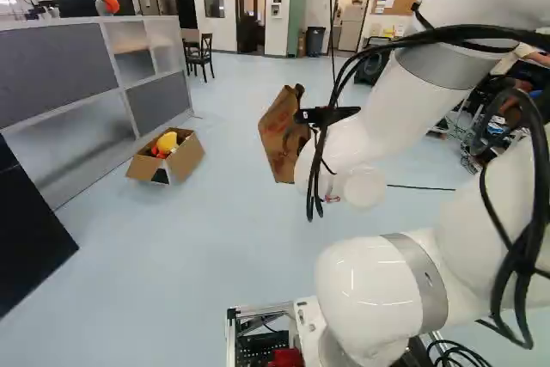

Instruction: Pick up the grocery bag from the ground

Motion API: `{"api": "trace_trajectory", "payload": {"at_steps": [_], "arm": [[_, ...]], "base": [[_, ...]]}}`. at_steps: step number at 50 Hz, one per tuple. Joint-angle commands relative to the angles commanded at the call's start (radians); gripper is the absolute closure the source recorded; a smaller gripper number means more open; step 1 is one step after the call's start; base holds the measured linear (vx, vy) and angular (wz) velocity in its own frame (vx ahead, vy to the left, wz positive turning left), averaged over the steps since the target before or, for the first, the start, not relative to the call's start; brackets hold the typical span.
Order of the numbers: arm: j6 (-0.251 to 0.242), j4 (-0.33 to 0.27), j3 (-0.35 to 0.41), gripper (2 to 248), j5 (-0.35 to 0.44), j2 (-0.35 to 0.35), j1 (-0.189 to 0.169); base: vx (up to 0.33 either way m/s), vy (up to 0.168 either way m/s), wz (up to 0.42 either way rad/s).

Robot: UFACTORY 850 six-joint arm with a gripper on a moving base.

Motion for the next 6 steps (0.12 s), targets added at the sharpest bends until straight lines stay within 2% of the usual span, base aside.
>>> {"api": "trace_trajectory", "payload": {"at_steps": [6], "arm": [[0.000,0.000,0.000,228,0.000,0.000,0.000]], "base": [[0.000,0.000,0.000]]}}
